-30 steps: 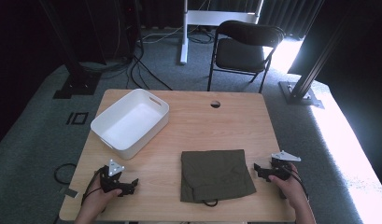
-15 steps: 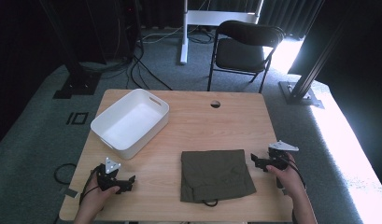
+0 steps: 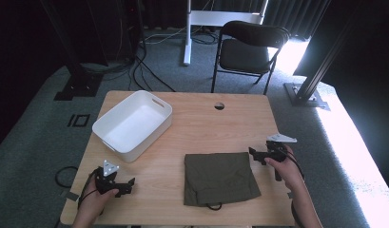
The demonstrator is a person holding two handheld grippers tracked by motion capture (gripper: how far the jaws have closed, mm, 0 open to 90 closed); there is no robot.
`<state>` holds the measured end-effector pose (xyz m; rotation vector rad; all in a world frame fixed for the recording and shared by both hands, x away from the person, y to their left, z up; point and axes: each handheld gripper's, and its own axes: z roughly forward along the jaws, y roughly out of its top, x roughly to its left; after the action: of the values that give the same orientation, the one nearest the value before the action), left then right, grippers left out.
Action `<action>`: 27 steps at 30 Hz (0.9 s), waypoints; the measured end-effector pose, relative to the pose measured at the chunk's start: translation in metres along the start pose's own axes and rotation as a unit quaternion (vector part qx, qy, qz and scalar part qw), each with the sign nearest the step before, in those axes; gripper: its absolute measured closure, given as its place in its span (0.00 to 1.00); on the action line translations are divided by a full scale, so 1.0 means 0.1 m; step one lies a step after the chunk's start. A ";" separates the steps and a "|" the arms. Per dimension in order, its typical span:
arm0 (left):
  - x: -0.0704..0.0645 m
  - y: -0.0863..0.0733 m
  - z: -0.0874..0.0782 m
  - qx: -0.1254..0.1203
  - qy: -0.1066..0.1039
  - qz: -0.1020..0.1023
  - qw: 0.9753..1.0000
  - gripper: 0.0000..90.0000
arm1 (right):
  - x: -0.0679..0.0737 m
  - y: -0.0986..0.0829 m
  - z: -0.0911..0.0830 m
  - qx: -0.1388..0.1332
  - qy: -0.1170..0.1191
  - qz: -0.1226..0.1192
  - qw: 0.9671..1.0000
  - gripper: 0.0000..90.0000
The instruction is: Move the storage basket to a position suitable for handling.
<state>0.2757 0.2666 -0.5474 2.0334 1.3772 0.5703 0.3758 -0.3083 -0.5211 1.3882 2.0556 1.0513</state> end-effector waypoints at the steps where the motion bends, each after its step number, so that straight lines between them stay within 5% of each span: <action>1: 0.00 0.00 -0.01 0.000 -0.002 -0.001 1.000 0.01 | 0.03 0.07 0.03 -0.003 0.006 -0.001 1.000 0.12; 14: 0.02 -0.03 -0.04 -0.002 -0.005 -0.008 1.000 0.01 | 0.22 0.37 0.28 -0.011 0.035 -0.025 0.999 0.17; 27: 0.03 -0.03 -0.07 -0.009 -0.005 -0.017 1.000 0.01 | 0.58 0.72 0.56 -0.018 0.067 -0.042 0.997 0.15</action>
<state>0.2696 0.2719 -0.5445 1.9921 1.3942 0.5550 0.4348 -0.2214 -0.4956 1.2329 2.1585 1.1688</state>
